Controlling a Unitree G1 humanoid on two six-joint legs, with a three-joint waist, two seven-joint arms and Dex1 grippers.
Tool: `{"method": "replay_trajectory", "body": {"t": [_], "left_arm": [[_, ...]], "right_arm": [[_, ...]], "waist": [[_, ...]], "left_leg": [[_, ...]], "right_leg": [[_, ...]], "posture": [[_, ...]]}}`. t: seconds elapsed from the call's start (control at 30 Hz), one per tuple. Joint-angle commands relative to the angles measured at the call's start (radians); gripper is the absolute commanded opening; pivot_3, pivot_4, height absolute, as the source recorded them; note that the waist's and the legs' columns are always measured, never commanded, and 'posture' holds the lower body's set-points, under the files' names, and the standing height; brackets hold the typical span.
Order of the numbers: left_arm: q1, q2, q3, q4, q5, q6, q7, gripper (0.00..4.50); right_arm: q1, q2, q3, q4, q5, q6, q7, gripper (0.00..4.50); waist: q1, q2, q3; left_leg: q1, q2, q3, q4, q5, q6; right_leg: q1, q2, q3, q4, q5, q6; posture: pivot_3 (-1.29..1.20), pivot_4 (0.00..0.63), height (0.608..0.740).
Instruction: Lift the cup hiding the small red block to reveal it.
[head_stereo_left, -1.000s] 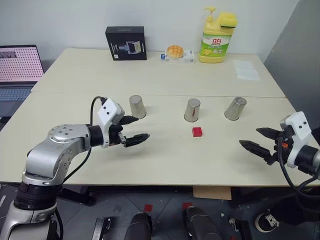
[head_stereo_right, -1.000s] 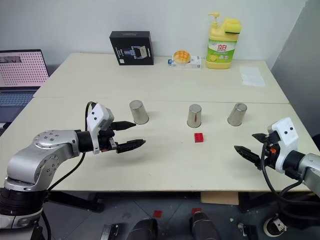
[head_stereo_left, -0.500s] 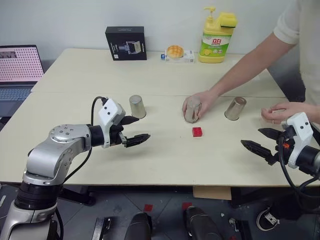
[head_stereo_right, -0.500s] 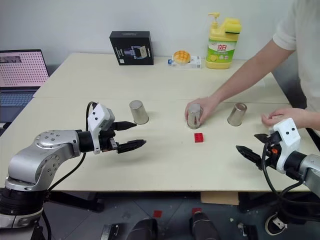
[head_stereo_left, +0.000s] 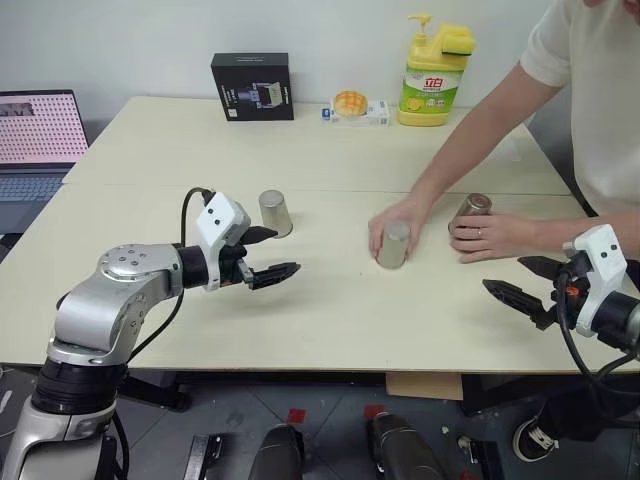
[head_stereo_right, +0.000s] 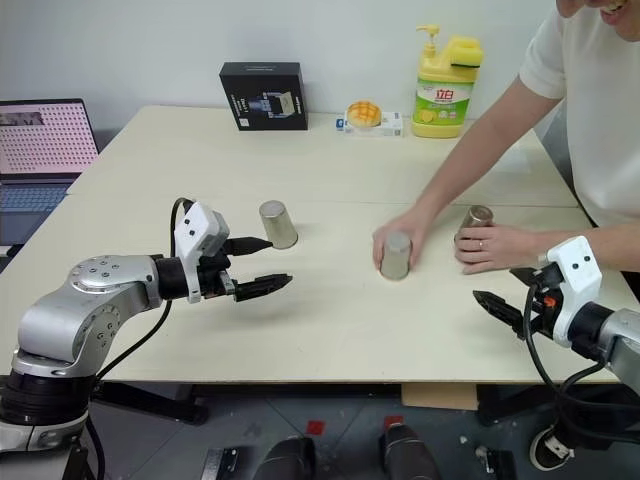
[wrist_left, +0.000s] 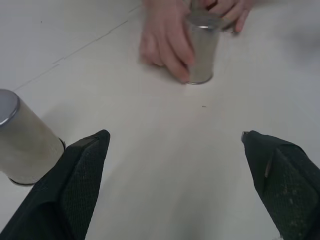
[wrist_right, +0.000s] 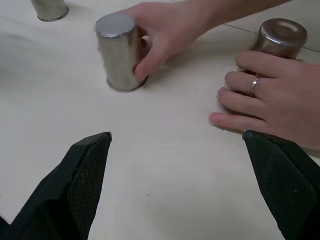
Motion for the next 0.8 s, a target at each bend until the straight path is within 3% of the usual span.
{"method": "replay_trajectory", "body": {"t": [0.03, 0.8], "left_arm": [[-0.027, -0.002, -0.005, 0.008, 0.008, -0.025, -0.009, 4.5], [-0.013, -0.005, 0.003, -0.008, 0.005, -0.018, -0.012, 4.5]], "right_arm": [[0.007, 0.002, -0.048, -0.038, 0.025, 0.002, -0.008, 4.45], [0.004, -0.002, -0.034, -0.029, 0.036, -0.005, -0.028, 4.45]], "waist": [[0.0, 0.0, 0.0], [0.0, 0.0, 0.0]], "left_leg": [[0.0, 0.0, 0.0, 0.0, 0.0, 0.0], [0.0, 0.0, 0.0, 0.0, 0.0, 0.0]], "right_leg": [[0.0, 0.0, 0.0, 0.0, 0.0, 0.0], [0.0, 0.0, 0.0, 0.001, 0.0, 0.0]], "posture": [[0.0, 0.15, 0.74], [0.0, 0.15, 0.74]]}}
